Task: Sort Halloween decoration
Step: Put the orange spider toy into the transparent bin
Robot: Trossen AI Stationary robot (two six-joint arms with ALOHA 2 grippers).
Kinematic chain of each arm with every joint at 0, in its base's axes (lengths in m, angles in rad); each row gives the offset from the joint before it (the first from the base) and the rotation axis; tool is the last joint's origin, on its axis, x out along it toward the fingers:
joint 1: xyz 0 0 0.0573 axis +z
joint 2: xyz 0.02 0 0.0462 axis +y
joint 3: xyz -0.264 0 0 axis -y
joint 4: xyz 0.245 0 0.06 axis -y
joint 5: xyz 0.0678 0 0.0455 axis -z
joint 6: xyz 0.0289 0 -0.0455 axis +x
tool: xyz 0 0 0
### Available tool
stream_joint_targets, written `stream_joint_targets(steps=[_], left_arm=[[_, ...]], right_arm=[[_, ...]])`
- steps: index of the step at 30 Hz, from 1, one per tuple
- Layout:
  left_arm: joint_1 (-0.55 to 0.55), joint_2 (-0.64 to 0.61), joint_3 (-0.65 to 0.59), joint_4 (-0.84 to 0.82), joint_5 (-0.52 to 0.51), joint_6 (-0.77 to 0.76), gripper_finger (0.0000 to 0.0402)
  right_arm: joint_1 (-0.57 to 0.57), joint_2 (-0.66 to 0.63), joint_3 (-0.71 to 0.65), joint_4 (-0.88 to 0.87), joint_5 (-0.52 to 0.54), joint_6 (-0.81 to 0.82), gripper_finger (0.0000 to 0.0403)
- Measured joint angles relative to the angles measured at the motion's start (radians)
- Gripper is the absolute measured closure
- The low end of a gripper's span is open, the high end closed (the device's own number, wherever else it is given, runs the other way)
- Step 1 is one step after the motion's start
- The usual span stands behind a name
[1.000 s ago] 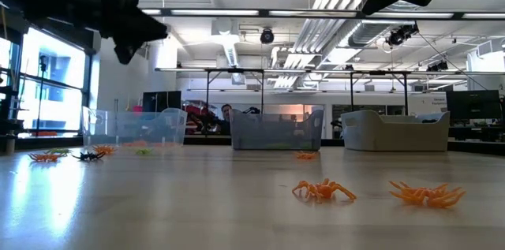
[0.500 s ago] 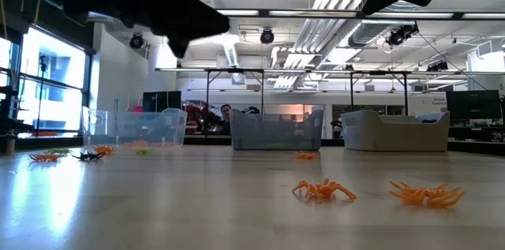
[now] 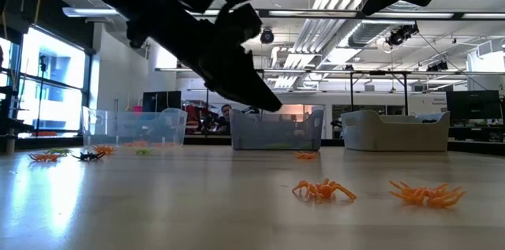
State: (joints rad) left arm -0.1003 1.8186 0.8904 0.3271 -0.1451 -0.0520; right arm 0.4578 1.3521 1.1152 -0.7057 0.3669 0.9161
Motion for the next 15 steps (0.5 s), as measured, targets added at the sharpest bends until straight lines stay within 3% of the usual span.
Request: stream_joint_targets(steps=[7,15], left_arm=[[0.006,0.097,0.079,0.0,-0.002,0.148,0.0236],[0.049,0.191,0.166,-0.002,0.013,0.158,0.0236]], right_arm=[[0.0,0.0,0.0,0.001,0.0,0.0,0.0231],[0.0,0.0,0.0,0.01,0.0,0.0,0.0231]])
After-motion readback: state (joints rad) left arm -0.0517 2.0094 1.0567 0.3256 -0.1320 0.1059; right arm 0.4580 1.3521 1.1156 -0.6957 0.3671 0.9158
